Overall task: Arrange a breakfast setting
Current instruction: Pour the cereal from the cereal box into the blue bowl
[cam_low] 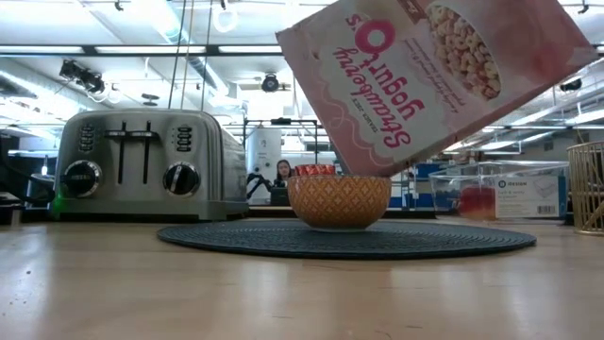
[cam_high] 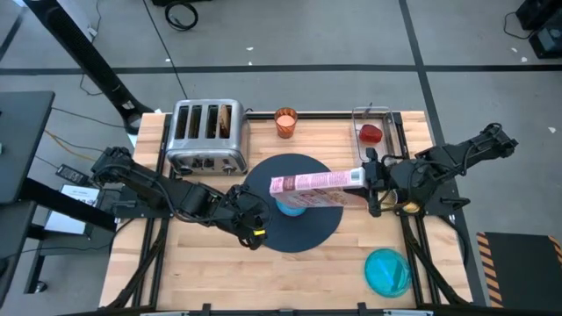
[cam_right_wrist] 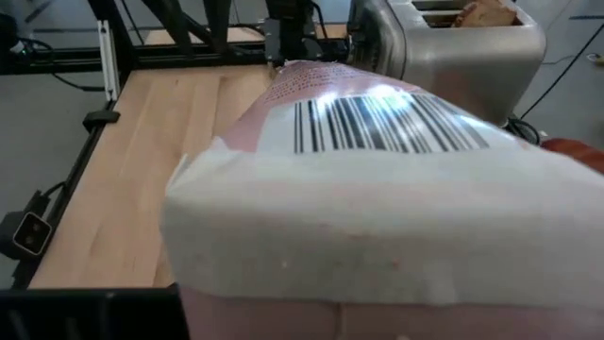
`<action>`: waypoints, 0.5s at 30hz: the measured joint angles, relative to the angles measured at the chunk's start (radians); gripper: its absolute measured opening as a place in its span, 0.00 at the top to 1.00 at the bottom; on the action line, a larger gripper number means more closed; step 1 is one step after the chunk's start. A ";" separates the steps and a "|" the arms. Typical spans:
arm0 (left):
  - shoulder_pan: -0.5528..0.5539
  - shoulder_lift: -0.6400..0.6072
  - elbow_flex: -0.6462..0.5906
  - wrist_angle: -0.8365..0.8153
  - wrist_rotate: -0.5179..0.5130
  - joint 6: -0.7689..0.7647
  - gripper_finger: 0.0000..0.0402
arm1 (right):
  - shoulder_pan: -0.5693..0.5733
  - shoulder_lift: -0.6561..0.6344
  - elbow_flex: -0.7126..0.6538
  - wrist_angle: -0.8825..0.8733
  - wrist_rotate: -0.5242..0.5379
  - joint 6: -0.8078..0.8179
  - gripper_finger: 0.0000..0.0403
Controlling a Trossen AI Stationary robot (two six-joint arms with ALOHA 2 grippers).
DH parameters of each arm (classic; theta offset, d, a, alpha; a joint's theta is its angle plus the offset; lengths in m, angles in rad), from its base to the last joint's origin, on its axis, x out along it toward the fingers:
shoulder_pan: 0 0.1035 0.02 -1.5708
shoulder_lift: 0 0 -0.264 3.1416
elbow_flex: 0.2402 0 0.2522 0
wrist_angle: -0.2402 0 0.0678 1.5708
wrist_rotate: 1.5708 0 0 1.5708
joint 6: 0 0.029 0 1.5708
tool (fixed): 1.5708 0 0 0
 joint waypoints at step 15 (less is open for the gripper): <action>0.001 -0.045 0.002 -0.019 0.021 -0.008 0.64 | -0.010 0.009 0.017 -0.007 -0.026 0.010 0.60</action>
